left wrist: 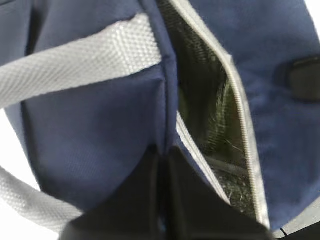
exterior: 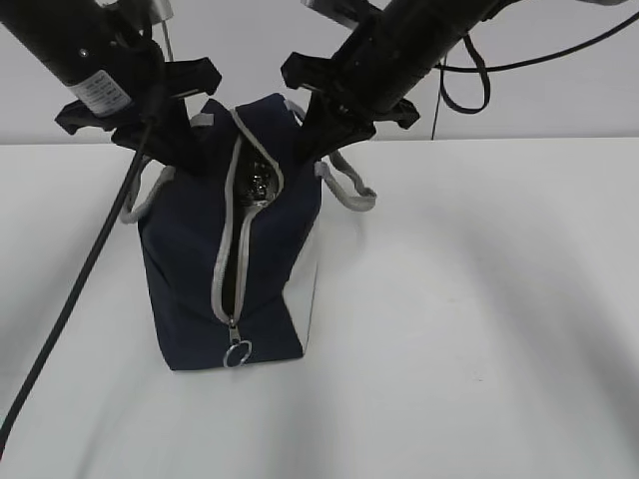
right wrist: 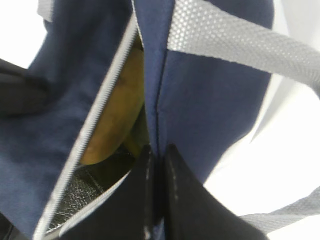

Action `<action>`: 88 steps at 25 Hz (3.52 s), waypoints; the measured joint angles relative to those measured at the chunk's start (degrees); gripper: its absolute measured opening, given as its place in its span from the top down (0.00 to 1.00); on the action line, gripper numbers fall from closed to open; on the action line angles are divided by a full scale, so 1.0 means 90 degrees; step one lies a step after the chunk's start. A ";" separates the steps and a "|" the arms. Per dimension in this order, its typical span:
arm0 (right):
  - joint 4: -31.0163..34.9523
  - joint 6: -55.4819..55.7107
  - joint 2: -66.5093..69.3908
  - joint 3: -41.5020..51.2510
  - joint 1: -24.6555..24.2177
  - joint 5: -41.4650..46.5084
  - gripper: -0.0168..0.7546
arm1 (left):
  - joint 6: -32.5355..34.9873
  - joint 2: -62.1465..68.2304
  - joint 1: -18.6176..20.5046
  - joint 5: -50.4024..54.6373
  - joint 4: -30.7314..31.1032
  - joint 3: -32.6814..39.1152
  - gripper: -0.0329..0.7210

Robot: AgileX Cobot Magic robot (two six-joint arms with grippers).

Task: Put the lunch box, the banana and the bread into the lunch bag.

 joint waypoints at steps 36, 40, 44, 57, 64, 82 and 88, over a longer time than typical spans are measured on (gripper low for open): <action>-0.1907 0.0806 -0.2070 0.1586 0.0000 -0.0119 0.98 | 0.0023 0.0532 -0.0855 -0.0299 -0.0519 -0.0946 0.96; -0.1886 0.0794 -0.2135 0.1888 0.0000 -0.0422 0.98 | 0.0023 0.0532 -0.0855 -0.0307 -0.0519 -0.0996 0.96; -0.1882 0.0794 -0.2146 0.2041 0.0000 -0.0686 0.98 | 0.0023 0.0535 -0.0855 -0.0431 -0.0519 -0.0996 0.96; -0.2122 0.0794 -0.2144 0.2081 -0.0299 -0.1068 0.98 | 0.0023 0.0540 -0.0855 -0.0906 -0.0519 -0.0996 0.96; -0.2119 0.0794 -0.1996 0.2081 -0.0350 -0.1238 0.98 | -0.0098 0.0540 -0.0855 -0.1171 -0.0315 -0.0996 0.96; -0.2117 0.0505 -0.1703 0.1417 -0.0350 -0.1174 0.98 | -0.0718 0.0540 -0.0855 -0.0926 0.0449 -0.1003 0.96; -0.2117 0.0454 -0.1473 0.1365 -0.0350 -0.1146 0.98 | -0.0718 0.0540 -0.0855 -0.1135 0.0469 -0.1003 0.96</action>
